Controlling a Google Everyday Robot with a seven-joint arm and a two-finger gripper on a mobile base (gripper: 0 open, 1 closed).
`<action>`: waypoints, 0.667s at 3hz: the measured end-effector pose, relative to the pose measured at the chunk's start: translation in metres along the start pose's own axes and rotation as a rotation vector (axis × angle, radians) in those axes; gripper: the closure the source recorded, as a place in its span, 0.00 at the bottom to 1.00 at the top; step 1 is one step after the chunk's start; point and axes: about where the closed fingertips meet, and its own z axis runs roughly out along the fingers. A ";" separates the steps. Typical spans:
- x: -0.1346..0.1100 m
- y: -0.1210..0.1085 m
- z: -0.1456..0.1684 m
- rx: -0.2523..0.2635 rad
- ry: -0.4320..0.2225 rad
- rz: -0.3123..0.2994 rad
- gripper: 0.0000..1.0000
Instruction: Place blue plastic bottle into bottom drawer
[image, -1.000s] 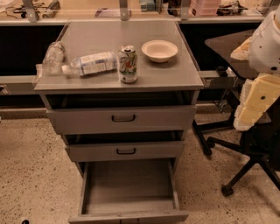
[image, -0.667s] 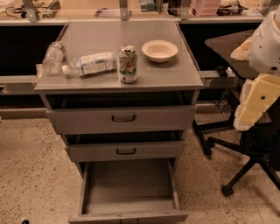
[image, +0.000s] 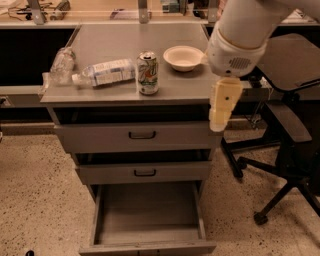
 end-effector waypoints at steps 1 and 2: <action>-0.041 -0.023 0.019 0.034 -0.039 -0.132 0.00; -0.041 -0.023 0.019 0.034 -0.039 -0.132 0.00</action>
Offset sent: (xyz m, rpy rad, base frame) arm 0.0234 0.0367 -0.0068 0.0015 -0.0403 0.1146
